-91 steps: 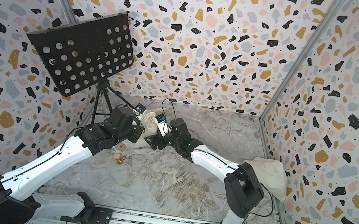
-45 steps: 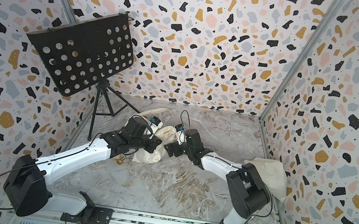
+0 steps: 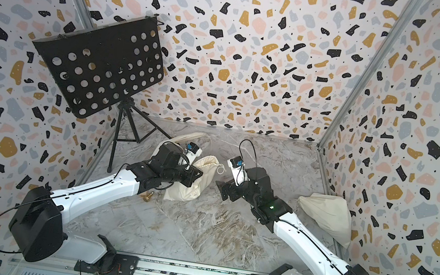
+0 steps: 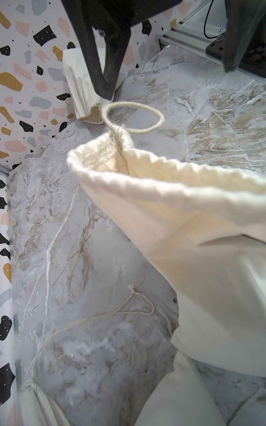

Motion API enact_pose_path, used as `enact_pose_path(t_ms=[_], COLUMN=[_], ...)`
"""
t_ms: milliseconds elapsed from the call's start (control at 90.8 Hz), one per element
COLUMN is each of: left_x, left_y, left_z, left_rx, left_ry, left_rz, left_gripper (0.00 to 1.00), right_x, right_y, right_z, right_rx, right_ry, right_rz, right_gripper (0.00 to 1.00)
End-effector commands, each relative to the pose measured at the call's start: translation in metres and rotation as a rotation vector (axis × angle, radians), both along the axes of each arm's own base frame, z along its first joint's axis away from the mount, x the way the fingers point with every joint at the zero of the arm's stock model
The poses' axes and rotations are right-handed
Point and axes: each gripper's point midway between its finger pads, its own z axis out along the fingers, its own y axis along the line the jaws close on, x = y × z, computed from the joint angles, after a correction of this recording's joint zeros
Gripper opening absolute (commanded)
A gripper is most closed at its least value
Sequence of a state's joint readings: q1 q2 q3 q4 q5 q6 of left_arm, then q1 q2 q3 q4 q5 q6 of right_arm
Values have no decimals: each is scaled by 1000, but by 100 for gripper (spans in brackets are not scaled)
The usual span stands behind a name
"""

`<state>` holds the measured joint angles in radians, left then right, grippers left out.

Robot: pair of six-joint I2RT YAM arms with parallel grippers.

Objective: Close the soil bag
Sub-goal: Pick up the soil bag from the center of the board.

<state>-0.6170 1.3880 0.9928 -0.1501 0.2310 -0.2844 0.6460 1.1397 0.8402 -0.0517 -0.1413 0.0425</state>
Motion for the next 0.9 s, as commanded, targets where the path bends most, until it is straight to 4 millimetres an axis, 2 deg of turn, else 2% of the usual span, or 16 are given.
enact_pose_path(t_ms=[0,143,286,451,694,782,892], left_x=[4,4,3,2,2,1,2], left_y=[-8,-9,-8,-8,-7,-7,1], left_z=[19,19,20,21,21,22,18], left_rx=[-51,-49,-49,-46,-41,-40,10], left_ry=[-59,-59,-62,-66,-68,-72,-91], left_rz=[-17,-20,-23,-23,-24,-27,-14], left_gripper=[2,2,2,2,2,3,8], right_x=[2,13,28,42,50,52,54], right_y=[1,14,23,28,33,34,23], right_z=[17,18,10,7,6,5,9], right_rx=[-28,-43,-68,-101,-116,-119,-139], right_ry=[-4,19,32,25,26,26,11], right_rz=[14,39,35,25,34,35,5], right_gripper=[94,89,81,66,43,25,0])
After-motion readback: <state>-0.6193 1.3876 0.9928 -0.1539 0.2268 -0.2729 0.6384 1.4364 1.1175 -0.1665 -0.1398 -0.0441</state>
